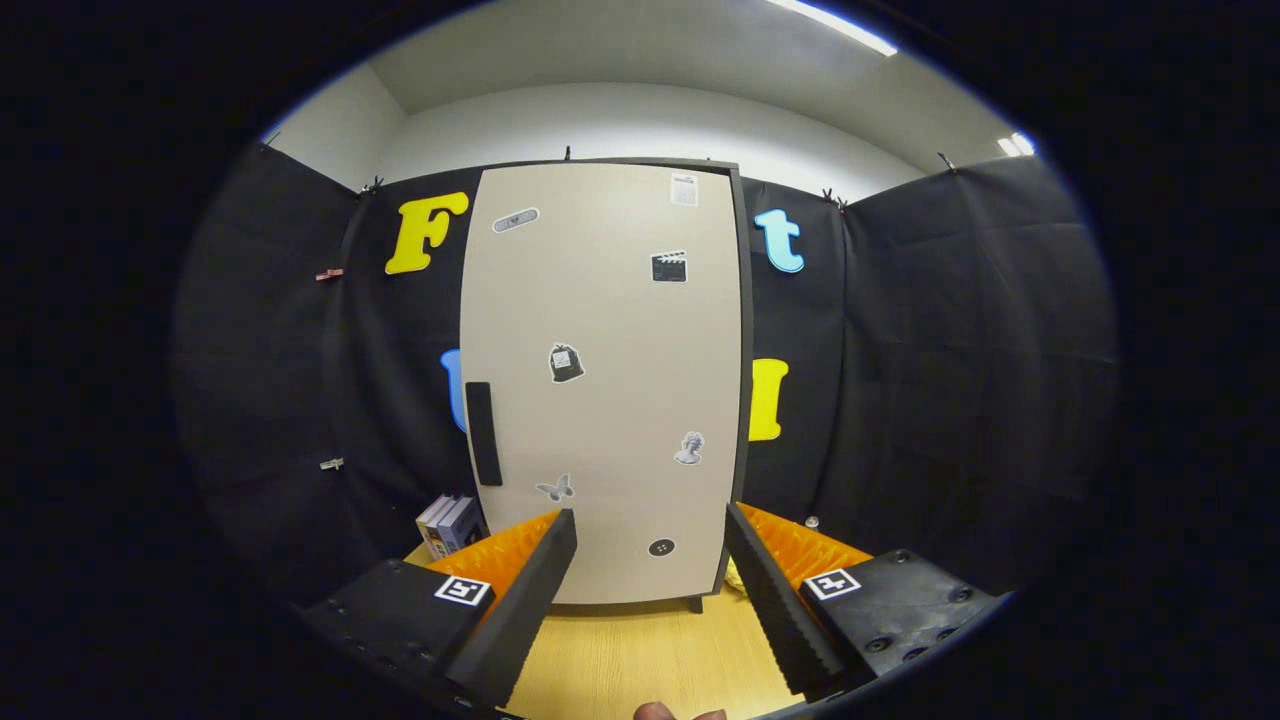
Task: Open the shoe cabinet door, grab the shoes and put them into the shoe cabinet, then close the shoe cabinet door.
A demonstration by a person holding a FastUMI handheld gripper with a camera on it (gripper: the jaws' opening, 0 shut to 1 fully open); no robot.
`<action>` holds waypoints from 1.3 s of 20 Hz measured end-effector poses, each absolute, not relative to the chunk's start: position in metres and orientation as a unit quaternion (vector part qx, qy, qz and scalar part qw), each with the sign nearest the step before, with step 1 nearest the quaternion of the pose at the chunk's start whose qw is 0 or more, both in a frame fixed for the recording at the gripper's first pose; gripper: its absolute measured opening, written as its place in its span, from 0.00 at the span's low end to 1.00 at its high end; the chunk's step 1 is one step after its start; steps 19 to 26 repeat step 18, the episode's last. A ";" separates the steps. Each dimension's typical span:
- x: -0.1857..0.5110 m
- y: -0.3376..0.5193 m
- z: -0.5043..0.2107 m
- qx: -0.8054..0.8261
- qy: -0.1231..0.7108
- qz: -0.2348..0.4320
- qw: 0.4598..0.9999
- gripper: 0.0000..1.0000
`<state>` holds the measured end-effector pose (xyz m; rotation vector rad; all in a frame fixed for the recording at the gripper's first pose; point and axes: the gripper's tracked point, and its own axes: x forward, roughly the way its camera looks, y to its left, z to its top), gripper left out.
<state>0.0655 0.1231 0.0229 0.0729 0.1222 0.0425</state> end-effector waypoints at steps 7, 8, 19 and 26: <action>0.072 0.120 0.025 0.035 0.058 0.019 0.998 0.98; 0.072 0.118 0.025 0.037 0.058 0.018 0.997 0.98; 0.075 0.113 0.025 0.042 0.055 0.018 0.997 0.98; 0.075 0.113 0.025 0.042 0.055 0.018 0.997 0.98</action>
